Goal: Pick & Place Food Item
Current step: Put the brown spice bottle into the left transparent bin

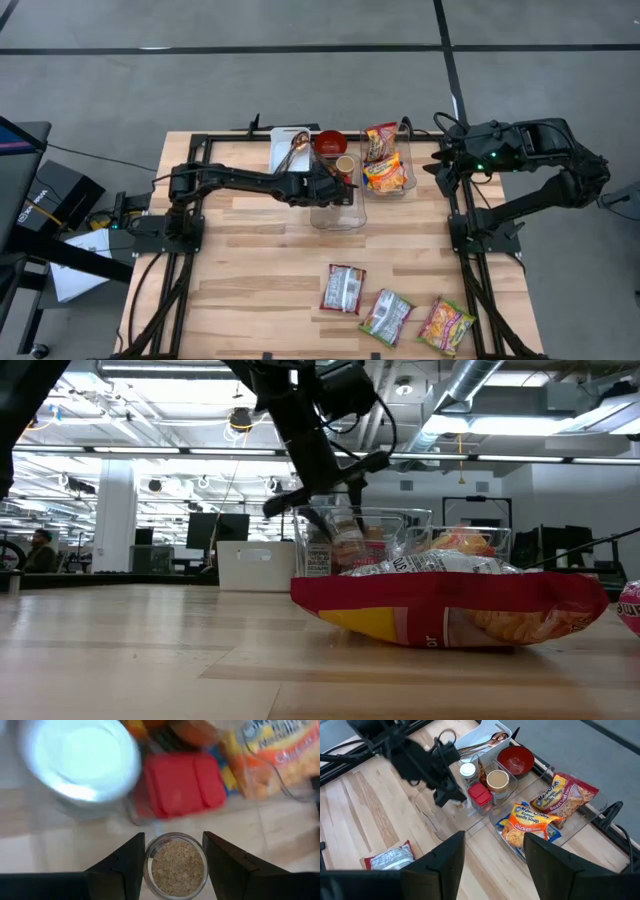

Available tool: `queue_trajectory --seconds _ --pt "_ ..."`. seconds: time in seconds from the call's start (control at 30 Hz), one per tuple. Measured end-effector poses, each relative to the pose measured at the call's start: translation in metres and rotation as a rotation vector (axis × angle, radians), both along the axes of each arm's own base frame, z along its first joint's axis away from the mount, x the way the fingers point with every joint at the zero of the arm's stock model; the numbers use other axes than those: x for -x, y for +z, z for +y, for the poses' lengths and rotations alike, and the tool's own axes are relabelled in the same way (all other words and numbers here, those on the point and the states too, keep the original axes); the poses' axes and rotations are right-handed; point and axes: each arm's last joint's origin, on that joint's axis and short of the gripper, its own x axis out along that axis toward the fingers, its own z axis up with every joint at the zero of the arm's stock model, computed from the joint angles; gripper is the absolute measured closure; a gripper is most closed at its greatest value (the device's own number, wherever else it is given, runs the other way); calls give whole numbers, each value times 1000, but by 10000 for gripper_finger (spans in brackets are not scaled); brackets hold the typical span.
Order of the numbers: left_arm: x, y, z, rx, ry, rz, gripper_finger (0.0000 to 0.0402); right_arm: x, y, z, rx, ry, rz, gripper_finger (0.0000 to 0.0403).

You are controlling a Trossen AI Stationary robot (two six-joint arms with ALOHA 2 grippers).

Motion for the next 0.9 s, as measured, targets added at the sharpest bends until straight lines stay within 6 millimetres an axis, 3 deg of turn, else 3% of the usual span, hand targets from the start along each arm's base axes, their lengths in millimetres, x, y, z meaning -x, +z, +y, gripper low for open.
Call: queue_trajectory --seconds 0.77,0.9 --pt "-5 -4 -4 17 7 -30 233 1 0 0 18 22 16 207" --pt "-7 -15 -4 37 -1 2 233 1 0 0 18 22 16 207"
